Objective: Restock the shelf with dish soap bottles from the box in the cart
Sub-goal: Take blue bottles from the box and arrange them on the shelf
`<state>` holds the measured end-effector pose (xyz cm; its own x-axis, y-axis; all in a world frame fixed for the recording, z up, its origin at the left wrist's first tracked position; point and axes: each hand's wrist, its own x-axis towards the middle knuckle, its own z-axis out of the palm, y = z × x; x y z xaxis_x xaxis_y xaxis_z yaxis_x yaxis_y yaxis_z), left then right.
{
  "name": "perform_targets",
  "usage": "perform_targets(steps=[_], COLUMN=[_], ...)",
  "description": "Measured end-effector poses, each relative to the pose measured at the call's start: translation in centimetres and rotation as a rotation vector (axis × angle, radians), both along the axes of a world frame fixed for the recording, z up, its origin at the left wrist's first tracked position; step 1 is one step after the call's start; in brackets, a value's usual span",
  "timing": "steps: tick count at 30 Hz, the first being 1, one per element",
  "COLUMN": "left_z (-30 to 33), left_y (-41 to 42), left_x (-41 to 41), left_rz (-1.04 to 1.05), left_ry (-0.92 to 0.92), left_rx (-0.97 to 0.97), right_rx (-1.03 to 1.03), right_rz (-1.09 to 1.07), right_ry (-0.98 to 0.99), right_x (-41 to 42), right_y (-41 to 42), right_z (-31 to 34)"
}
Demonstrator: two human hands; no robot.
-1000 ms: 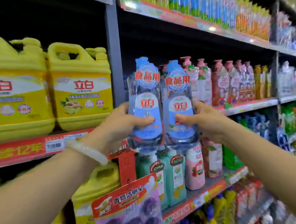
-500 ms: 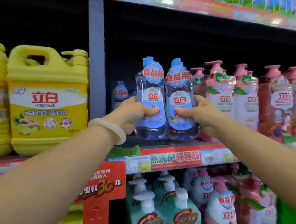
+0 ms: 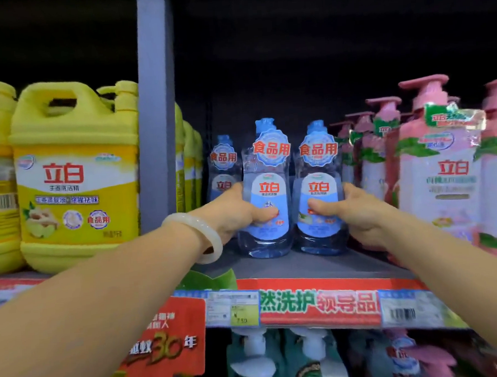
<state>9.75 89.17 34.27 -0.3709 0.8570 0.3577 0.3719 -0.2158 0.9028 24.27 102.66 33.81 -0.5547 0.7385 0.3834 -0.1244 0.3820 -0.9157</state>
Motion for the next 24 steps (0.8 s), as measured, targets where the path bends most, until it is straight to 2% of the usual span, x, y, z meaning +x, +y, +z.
perform_targets(steps=[3,6,8,16,24], left_z=[-0.1,0.2,0.5,0.4,0.0], left_y=[0.2,0.2,0.3,1.5,2.1], left_x=[-0.1,-0.1,-0.4,-1.0,-1.8], left_rz=[0.034,0.072,0.127,0.229,0.215], left_ry=[0.034,0.056,0.086,0.161,0.076], left_rx=[-0.018,-0.074,-0.106,-0.127,-0.112], right_rx=[0.06,0.153,0.162,0.162,0.131], right_rz=[-0.005,-0.127,-0.173,-0.279,-0.297], right_ry=[-0.144,-0.457,-0.559,-0.583,-0.692], right_x=[0.7,1.2,0.9,-1.7,-3.5], right_y=[0.0,0.5,0.6,1.9,3.7], right_z=[0.0,0.2,0.6,0.7,1.0])
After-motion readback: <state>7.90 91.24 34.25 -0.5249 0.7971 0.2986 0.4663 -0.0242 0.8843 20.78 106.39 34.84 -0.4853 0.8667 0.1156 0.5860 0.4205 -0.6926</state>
